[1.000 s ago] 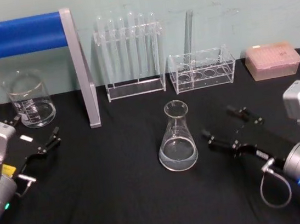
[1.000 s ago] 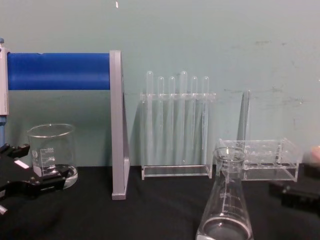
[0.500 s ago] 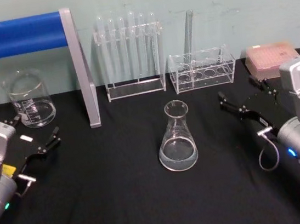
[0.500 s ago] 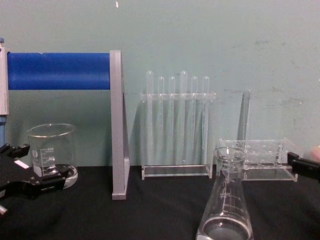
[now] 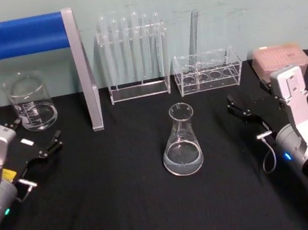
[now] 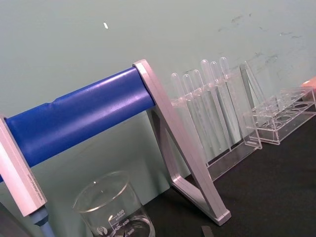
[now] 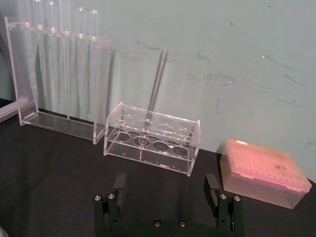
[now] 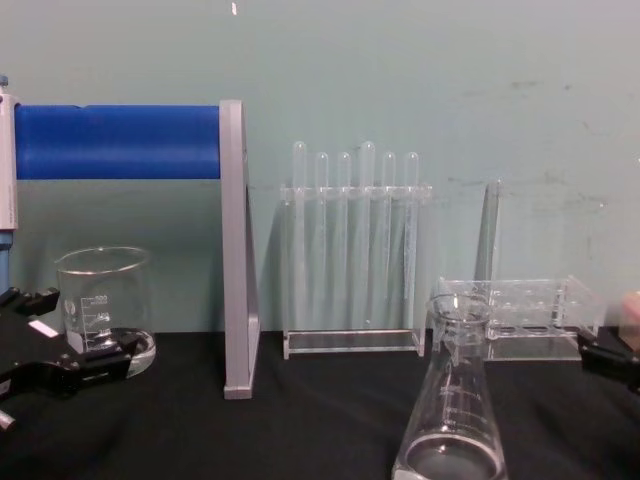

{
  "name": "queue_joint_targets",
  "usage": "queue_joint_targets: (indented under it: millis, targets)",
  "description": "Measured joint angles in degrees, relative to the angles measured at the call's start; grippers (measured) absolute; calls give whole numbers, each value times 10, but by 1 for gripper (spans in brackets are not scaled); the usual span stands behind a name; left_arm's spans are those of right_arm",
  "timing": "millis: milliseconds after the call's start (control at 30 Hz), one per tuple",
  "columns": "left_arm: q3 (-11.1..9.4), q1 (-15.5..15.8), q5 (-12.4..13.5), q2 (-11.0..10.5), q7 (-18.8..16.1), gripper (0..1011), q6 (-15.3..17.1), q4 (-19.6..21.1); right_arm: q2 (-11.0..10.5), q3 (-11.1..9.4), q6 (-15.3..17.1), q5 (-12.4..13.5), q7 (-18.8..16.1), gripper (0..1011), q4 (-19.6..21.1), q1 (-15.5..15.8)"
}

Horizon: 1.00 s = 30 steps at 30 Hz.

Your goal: Grasp the erlenmeyer flask with one hand, shake it three times, then place it back.

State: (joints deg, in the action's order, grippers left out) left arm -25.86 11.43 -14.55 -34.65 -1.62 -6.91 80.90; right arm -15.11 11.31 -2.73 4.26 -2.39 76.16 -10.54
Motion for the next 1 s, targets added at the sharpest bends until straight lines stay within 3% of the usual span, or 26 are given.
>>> queue_joint_targets:
  millis: [1000]
  targets:
    - [0,0,0,0,0,1001,0,0,-2,1,0,2,-1,1003,3,1]
